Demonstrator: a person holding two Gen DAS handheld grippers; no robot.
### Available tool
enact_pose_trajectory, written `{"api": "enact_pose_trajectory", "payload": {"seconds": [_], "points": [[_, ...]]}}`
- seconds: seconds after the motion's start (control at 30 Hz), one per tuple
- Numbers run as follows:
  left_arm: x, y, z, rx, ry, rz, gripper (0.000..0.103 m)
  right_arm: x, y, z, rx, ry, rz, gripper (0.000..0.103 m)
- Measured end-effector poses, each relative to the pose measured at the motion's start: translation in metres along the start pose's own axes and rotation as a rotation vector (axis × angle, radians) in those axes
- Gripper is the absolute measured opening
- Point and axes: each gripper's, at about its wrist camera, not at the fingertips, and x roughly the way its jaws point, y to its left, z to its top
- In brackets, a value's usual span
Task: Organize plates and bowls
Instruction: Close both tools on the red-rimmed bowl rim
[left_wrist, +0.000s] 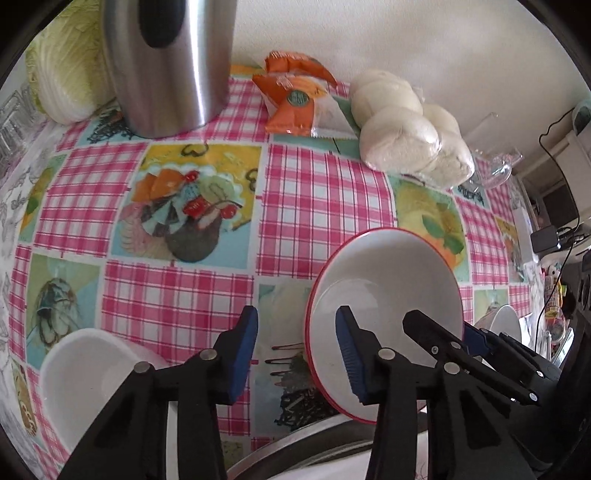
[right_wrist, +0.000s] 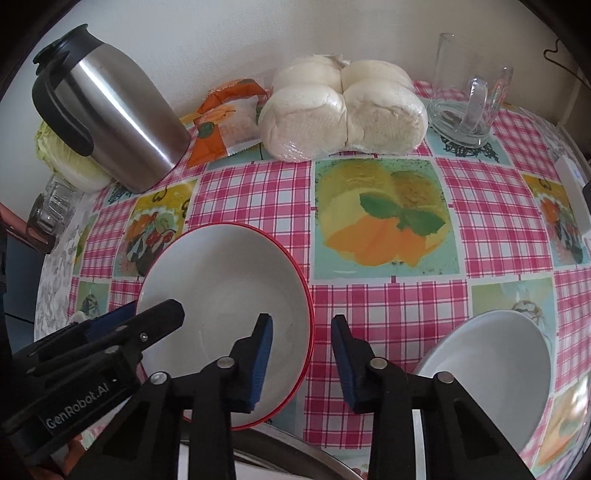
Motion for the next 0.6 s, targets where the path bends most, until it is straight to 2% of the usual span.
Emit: {"api": "enact_pose_trajectory", "payload": {"seconds": [0.03, 0.1, 0.17, 0.23, 0.3, 0.4, 0.6], "points": [[0.001, -0.003, 0.0, 0.015, -0.005, 0.016, 0.04, 0.003, 0.0, 0.0, -0.003, 0.004, 0.0, 0.03], [0.008, -0.005, 0.001, 0.013, 0.015, -0.01, 0.033, 0.009, 0.002, 0.0, -0.015, 0.006, -0.009, 0.027], [0.013, -0.008, 0.001, 0.009, 0.029, -0.012, 0.017, 0.011, 0.004, 0.0, -0.034, 0.003, -0.019, 0.026], [0.017, -0.013, -0.001, 0.042, 0.024, 0.01, 0.011, 0.013, 0.004, 0.001, -0.035, 0.006, -0.022, 0.022], [0.017, -0.014, -0.003, 0.043, 0.007, 0.015, 0.01, 0.012, 0.003, 0.0, -0.04, 0.001, -0.016, 0.011], [0.014, -0.013, -0.006, 0.017, -0.011, -0.013, 0.01, 0.008, 0.003, -0.001, -0.051, -0.014, -0.028, 0.011], [-0.018, -0.019, -0.009, 0.017, -0.108, -0.006, 0.01, -0.013, 0.0, -0.001, -0.028, -0.049, 0.008, 0.011]]}}
